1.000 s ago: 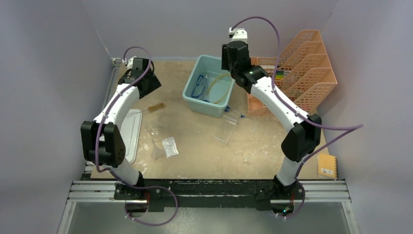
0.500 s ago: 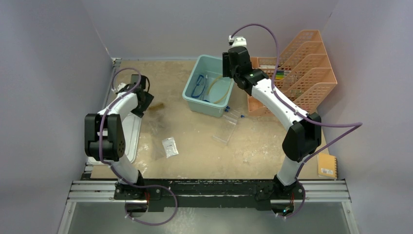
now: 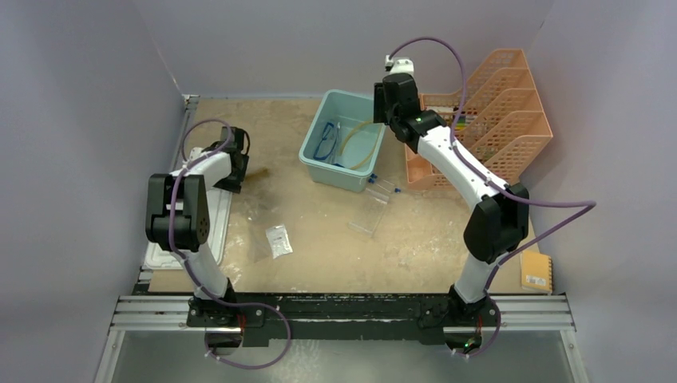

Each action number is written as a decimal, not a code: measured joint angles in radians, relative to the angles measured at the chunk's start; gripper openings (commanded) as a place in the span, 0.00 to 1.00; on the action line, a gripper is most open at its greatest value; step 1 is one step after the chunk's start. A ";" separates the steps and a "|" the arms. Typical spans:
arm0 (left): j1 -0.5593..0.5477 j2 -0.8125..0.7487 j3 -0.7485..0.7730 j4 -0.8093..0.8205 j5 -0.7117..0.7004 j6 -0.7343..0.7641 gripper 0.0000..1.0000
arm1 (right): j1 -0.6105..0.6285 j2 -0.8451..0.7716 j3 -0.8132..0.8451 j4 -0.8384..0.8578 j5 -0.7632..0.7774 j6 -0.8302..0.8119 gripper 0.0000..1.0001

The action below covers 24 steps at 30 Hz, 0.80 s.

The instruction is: Organize the chemistry lab equipment

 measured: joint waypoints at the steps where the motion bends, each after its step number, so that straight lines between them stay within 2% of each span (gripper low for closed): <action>1: 0.000 0.005 -0.001 0.000 0.002 -0.016 0.64 | -0.003 0.000 0.000 -0.002 0.000 0.001 0.57; 9: -0.002 0.039 0.006 0.014 -0.023 -0.088 0.46 | -0.039 0.000 0.000 -0.020 0.025 0.007 0.57; 16: -0.009 0.089 0.043 0.033 -0.080 -0.076 0.00 | -0.063 -0.005 -0.002 -0.028 0.064 0.008 0.57; 24: -0.014 0.092 0.062 0.028 -0.092 0.021 0.00 | -0.072 -0.023 -0.010 -0.028 0.097 0.008 0.57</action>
